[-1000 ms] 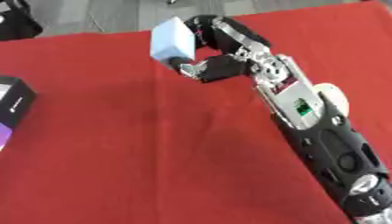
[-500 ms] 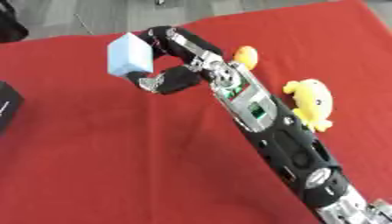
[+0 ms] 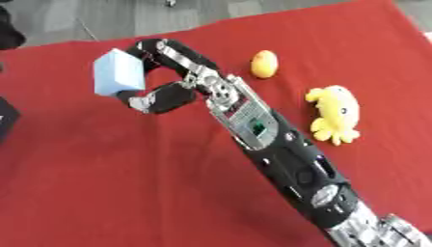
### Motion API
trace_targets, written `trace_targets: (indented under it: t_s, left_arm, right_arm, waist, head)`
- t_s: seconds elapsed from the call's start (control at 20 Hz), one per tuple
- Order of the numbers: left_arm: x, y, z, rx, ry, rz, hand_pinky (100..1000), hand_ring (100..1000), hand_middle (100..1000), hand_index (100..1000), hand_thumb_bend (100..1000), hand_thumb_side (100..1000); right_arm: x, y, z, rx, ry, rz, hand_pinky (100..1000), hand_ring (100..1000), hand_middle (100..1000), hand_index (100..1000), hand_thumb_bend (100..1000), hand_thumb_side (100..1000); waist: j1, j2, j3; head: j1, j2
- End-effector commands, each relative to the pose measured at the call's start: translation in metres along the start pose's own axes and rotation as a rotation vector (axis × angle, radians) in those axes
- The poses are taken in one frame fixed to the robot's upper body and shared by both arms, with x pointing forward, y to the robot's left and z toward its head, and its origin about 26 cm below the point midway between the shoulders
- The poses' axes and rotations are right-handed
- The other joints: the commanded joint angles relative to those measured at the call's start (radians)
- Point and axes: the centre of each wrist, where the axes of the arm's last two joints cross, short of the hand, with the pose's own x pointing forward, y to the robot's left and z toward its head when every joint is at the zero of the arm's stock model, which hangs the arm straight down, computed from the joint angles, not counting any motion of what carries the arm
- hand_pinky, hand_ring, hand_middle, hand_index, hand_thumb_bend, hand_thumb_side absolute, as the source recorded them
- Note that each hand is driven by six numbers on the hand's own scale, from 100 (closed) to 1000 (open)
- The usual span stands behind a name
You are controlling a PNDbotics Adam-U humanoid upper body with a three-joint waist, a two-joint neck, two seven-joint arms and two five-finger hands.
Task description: Pick up the objects with one hand, pass them to the other hand, and then place them into the box on the other side of the table.
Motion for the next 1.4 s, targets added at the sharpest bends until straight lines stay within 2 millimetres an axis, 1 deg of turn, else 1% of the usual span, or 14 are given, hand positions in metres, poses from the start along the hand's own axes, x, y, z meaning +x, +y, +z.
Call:
trace_targets:
  t_s: [0.05,0.4,0.65,0.9,0.95,1.05,1.2,1.4]
  left_arm:
    - [0.006,0.004,-0.004,-0.005,0.012,-0.047,848,810,800,827,703,514]
    - [0.008,-0.010,-0.024,-0.050,0.057,-0.103,850,819,810,834,695,481]
    - [0.004,-0.019,-0.039,-0.096,0.089,-0.142,857,830,821,842,704,466]
    - [0.002,-0.021,-0.045,-0.113,0.096,-0.163,857,830,821,842,704,466]
    - [0.004,-0.022,-0.048,-0.118,0.095,-0.166,862,840,829,849,720,446]
    - [0.007,-0.026,-0.056,-0.126,0.099,-0.179,861,840,829,849,720,439]
    - [0.011,-0.031,-0.064,-0.134,0.092,-0.219,860,844,831,852,727,409]
    - [0.011,-0.038,-0.073,-0.127,0.092,-0.268,859,845,832,851,743,365]
  right_arm:
    - [0.008,0.000,-0.007,-0.006,-0.029,0.029,791,595,483,581,100,100]
    - [0.009,0.010,-0.012,-0.055,-0.012,0.047,786,592,482,581,100,100]
    - [0.012,0.017,-0.015,-0.096,0.003,0.040,781,589,482,581,100,100]
    - [0.012,0.019,-0.016,-0.110,0.013,0.040,781,589,482,581,100,100]
    - [0.014,0.021,-0.017,-0.111,0.011,0.039,772,580,482,580,100,100]
    - [0.017,0.024,-0.021,-0.111,0.006,0.040,770,579,482,580,100,100]
    - [0.019,0.028,-0.023,-0.103,0.003,0.043,769,579,481,580,100,100]
    - [0.018,0.033,-0.024,-0.087,0.000,0.044,767,579,481,579,100,100]
  waist:
    - [0.012,-0.046,0.004]
    - [0.010,-0.049,0.008]
    - [0.008,-0.052,0.008]
    - [0.008,-0.052,0.010]
    - [0.010,-0.053,0.011]
    - [0.011,-0.054,0.013]
    - [0.012,-0.055,0.015]
    - [0.013,-0.055,0.014]
  head:
    - [0.001,-0.017]
    - [0.017,-0.009]
    - [0.033,-0.013]
    - [0.034,-0.015]
    - [0.036,-0.022]
    - [0.035,-0.029]
    - [0.033,-0.030]
    - [0.037,-0.027]
